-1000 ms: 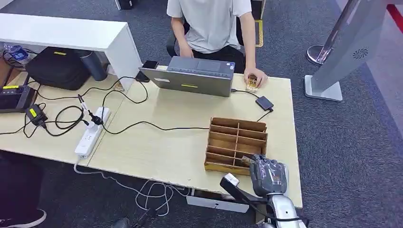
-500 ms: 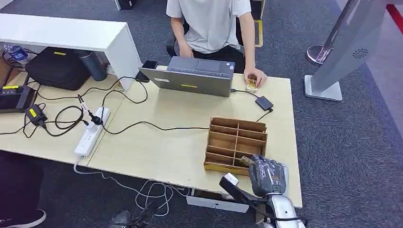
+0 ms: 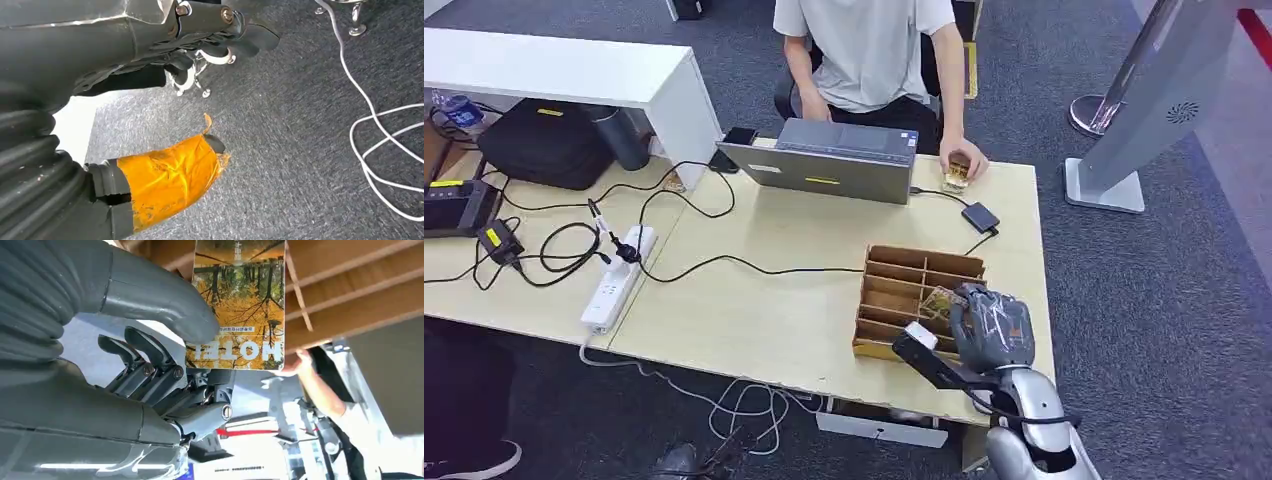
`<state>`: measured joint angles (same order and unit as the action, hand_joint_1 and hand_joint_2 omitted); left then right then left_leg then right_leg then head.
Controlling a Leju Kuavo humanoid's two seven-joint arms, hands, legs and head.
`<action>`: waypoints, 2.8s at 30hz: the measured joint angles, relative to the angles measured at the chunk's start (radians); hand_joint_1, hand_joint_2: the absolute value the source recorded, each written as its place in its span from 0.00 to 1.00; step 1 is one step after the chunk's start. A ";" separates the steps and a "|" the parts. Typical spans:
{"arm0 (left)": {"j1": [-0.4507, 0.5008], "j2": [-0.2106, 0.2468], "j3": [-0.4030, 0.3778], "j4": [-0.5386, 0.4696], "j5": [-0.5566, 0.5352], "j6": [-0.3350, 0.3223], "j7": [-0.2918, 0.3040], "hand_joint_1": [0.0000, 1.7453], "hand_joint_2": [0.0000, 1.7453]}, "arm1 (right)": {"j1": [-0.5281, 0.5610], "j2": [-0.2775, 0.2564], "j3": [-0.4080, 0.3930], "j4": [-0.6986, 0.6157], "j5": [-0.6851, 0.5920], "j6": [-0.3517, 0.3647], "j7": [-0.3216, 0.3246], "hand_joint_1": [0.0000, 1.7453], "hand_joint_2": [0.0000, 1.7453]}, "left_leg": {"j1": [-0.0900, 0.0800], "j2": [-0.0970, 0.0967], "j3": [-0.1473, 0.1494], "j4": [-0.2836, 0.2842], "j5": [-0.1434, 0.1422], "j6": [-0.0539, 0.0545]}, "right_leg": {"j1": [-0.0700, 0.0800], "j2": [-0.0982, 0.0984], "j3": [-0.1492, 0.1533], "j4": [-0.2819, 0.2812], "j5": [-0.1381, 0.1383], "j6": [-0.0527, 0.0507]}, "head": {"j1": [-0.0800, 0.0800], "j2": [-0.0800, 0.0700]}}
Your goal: Pass the card to the sensor for recognition and then transmit it.
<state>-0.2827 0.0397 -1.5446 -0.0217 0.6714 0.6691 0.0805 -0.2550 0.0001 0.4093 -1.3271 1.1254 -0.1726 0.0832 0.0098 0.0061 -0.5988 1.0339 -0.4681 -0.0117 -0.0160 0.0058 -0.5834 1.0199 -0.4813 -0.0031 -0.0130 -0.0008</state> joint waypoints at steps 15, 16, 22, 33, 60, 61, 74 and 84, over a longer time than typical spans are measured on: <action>0.001 -0.026 0.000 0.000 -0.039 0.000 -0.006 0.00 1.00 | -0.178 -0.045 -0.002 -0.112 0.091 0.056 0.090 1.00 1.00 | 0.000 0.000 0.000 0.000 0.000 0.000 | 0.000 0.000 0.000 0.000 0.000 0.000 | 0.000 0.000; 0.000 -0.029 0.000 0.000 -0.049 0.000 -0.004 0.00 1.00 | -0.197 -0.041 0.002 -0.108 0.113 0.041 0.105 1.00 1.00 | 0.000 0.000 0.000 0.000 0.000 0.000 | 0.000 0.000 0.000 0.000 0.000 0.000 | 0.000 0.000; -0.014 -0.056 0.000 0.000 -0.104 0.000 -0.003 0.00 1.00 | -0.310 0.004 0.024 -0.015 0.218 -0.050 0.159 1.00 1.00 | 0.000 0.000 0.000 0.000 0.000 0.000 | 0.000 0.000 0.000 0.001 0.000 0.000 | 0.000 0.000; -0.020 -0.065 0.000 0.000 -0.051 0.000 -0.063 0.00 1.00 | -0.381 0.069 0.040 0.127 0.248 -0.146 0.165 1.00 1.00 | 0.000 0.000 0.000 0.000 0.000 0.000 | 0.000 0.000 0.000 0.001 0.000 0.000 | 0.000 0.000; -0.011 -0.064 0.002 0.000 0.027 0.000 -0.122 0.00 1.00 | -0.346 0.039 0.019 0.157 0.245 -0.143 0.174 0.00 1.00 | 0.000 -0.001 0.000 0.001 0.000 0.000 | 0.000 0.000 0.000 0.000 0.000 0.000 | 0.000 0.000; -0.011 -0.063 0.002 0.000 0.035 0.000 -0.122 0.00 1.00 | -0.340 0.029 0.012 0.151 0.248 -0.143 0.181 0.00 1.00 | 0.000 -0.001 0.000 0.001 0.000 0.000 | 0.000 -0.001 0.000 0.000 0.000 0.000 | 0.000 0.000; 0.012 -0.017 0.001 0.006 0.135 0.000 -0.092 0.00 1.00 | -0.113 -0.307 -0.304 -0.008 0.209 -0.149 0.187 0.00 1.00 | 0.000 -0.005 -0.002 0.003 -0.002 0.003 | 0.000 -0.005 0.001 -0.002 0.000 0.001 | 0.000 0.000; 0.034 0.012 0.000 0.008 0.248 0.000 -0.097 0.00 1.00 | 0.198 -0.453 -0.658 -0.103 0.130 -0.191 0.142 0.00 1.00 | 0.000 -0.007 -0.003 0.003 -0.004 0.004 | 0.000 -0.007 0.001 -0.003 -0.002 0.002 | 0.000 0.000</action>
<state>-0.2482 0.0519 -1.5442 -0.0141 0.9190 0.6691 -0.0164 -0.0573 -0.4524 -0.2489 -1.4298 1.2558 -0.3636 0.2254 0.0097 -0.0007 -0.6016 1.0366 -0.4717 -0.0075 -0.0160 -0.0010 -0.5829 1.0171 -0.4832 -0.0006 -0.0130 -0.0008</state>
